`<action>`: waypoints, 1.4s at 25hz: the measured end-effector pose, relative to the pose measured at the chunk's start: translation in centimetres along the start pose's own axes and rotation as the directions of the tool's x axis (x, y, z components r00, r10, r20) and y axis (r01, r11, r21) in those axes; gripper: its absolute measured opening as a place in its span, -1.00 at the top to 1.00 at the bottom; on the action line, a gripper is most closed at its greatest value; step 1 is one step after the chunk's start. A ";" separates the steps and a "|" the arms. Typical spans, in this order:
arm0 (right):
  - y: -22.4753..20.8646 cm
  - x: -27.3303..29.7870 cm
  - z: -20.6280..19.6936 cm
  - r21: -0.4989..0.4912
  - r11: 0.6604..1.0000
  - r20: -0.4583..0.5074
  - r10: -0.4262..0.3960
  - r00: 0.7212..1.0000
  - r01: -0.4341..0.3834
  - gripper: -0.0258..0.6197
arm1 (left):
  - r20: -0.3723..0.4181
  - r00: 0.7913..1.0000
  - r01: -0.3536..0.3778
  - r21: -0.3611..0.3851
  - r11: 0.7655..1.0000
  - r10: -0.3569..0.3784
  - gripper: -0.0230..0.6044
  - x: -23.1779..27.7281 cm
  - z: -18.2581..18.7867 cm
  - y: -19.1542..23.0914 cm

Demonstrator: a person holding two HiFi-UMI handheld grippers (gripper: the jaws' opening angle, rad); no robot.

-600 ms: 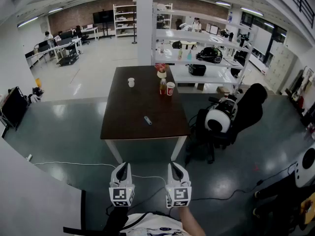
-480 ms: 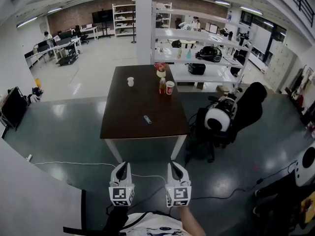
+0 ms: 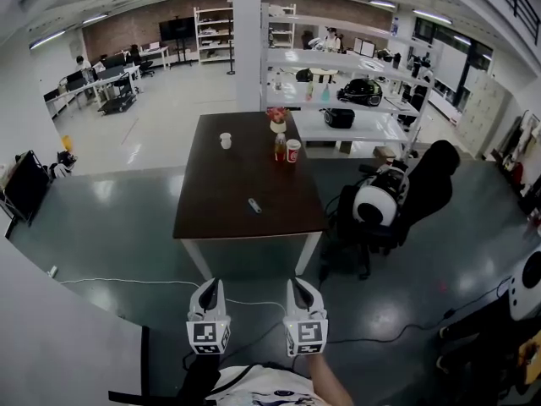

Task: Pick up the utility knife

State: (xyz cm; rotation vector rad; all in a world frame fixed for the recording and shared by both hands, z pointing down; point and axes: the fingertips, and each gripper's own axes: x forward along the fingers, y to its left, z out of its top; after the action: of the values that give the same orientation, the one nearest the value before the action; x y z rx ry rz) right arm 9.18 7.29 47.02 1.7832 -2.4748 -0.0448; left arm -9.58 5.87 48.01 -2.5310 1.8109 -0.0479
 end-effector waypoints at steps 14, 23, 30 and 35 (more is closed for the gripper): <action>0.2 -0.3 -1.2 0.031 0.997 -0.012 0.072 0.997 -0.071 0.92 | -0.040 0.999 0.021 0.005 1.000 -0.021 0.94 0.4 -1.1 -1.9; 0.3 -1.3 -1.1 0.035 0.989 -0.002 0.143 0.990 -0.142 0.92 | -0.067 0.998 0.019 -0.005 1.000 -0.020 0.94 0.4 -1.7 -4.0; 0.7 -0.6 -1.9 0.044 0.982 -0.033 0.185 0.982 -0.184 0.92 | -0.115 0.993 0.013 -0.022 1.000 -0.015 0.94 0.2 -3.2 -4.8; 0.3 1.9 -2.1 0.051 0.984 -0.053 0.171 0.984 -0.168 0.92 | -0.105 0.994 0.023 -0.028 0.999 -0.026 0.93 3.1 -3.2 -3.5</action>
State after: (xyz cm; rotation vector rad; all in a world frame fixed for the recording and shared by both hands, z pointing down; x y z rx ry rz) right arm 8.49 5.64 49.28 1.5591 -2.5957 0.0746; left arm -5.44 4.04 51.33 -2.6163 1.8281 -0.1621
